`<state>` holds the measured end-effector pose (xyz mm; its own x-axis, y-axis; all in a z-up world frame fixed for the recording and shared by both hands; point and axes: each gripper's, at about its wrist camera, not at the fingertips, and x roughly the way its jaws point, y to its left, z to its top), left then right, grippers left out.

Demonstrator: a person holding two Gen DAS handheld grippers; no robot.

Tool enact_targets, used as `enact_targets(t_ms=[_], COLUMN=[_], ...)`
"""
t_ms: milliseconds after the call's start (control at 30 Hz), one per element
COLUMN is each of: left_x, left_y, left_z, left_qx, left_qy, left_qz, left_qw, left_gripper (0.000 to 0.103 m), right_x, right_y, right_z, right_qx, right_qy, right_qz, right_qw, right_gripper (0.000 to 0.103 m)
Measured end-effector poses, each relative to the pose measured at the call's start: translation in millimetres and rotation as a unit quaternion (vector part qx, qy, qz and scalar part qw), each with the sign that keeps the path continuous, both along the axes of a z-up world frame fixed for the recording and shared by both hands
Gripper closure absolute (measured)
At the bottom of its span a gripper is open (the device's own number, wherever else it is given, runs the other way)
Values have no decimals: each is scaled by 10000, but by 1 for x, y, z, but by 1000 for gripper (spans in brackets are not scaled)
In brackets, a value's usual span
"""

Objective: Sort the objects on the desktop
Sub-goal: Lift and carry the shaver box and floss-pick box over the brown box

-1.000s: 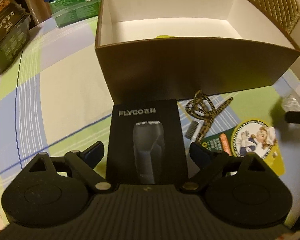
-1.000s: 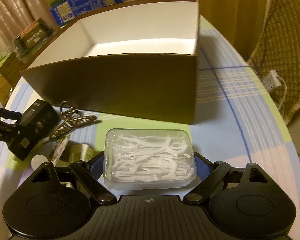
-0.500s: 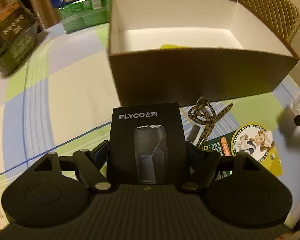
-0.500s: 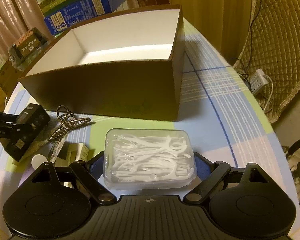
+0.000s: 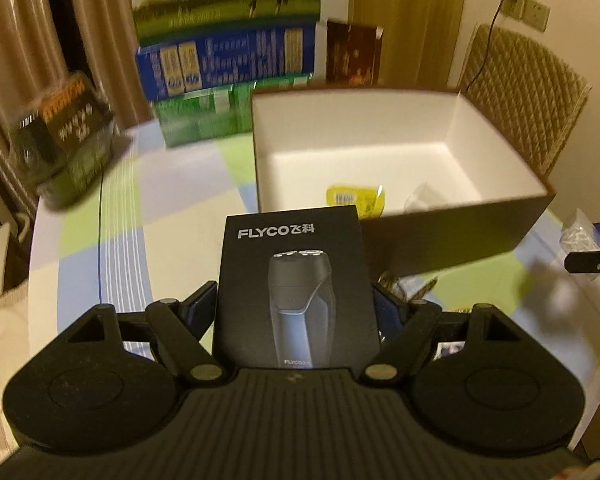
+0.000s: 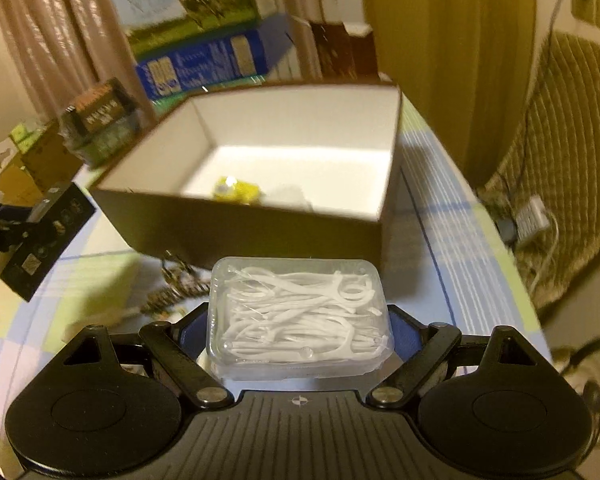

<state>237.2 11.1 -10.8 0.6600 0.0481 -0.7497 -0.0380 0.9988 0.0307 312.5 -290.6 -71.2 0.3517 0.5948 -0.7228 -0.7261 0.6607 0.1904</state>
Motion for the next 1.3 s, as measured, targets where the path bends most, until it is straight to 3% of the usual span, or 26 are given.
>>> enact_targets(t_ms=[267,700,967,1300], left_x=[24,93,144,220], left_y=[-14,-29,-33,-35], left_z=[24,34,15,-26], left_qx=[45,0,-13,403], left_qy=[-326,-385,-144,238], left_qz=[-230,-447,-391,-347], left_qw=[9992,9983,9991,9983], left_gripper=[27,27,27,27], right_x=[18,69,106,158], right_y=[13,57,94,135], right_z=[36,37,18,-21], right_qx=[195,78,-205,-754], right_qy=[-515,-740,-723,-648], right_qz=[233,325,384,531], right_qw=[9982,9967,9964,9936], right_gripper=[17,17,17,17])
